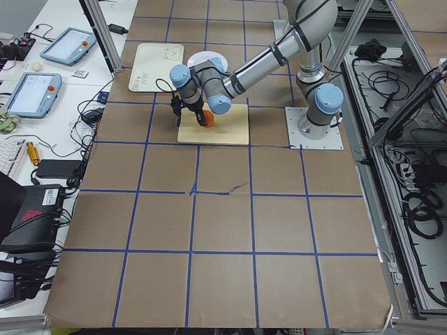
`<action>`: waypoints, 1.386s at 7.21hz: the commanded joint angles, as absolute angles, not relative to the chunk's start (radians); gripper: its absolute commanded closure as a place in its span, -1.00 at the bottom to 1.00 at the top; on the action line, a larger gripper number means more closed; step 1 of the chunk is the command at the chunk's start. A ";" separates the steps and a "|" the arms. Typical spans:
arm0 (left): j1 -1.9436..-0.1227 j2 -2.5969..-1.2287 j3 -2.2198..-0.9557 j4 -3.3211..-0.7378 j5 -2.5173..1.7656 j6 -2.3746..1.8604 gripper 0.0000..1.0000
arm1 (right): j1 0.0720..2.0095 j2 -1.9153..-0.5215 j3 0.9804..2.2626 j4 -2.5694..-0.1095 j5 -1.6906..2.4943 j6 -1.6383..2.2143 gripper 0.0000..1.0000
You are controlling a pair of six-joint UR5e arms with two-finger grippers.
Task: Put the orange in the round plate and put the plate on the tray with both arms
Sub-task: 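Carry the orange with the left gripper over the white plate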
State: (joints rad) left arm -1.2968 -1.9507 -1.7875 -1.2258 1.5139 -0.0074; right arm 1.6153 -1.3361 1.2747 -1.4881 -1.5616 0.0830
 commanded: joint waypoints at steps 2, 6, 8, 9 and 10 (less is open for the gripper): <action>-1.353 -1.922 -1.729 -1.238 1.461 -0.223 1.00 | 1.615 -1.336 1.275 -1.486 -1.562 0.083 -1.00; -1.657 -1.962 -1.660 -1.166 1.305 -0.706 1.00 | 1.614 -1.336 1.275 -1.485 -1.562 0.081 -1.00; -1.730 -1.995 -1.670 -1.154 1.211 -0.744 0.93 | 1.614 -1.336 1.276 -1.482 -1.562 0.078 -1.00; -1.787 -2.002 -1.672 -1.152 1.212 -0.768 0.91 | 1.611 -1.336 1.290 -1.483 -1.562 0.075 -1.00; -1.804 -2.017 -1.672 -1.128 1.212 -0.772 0.81 | 1.611 -1.338 1.301 -1.489 -1.562 0.072 -1.00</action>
State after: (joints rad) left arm -1.7640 -1.9997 -1.6707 -1.1486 1.2185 -0.7569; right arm 1.6118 -1.3364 1.2876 -1.4843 -1.5616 0.0759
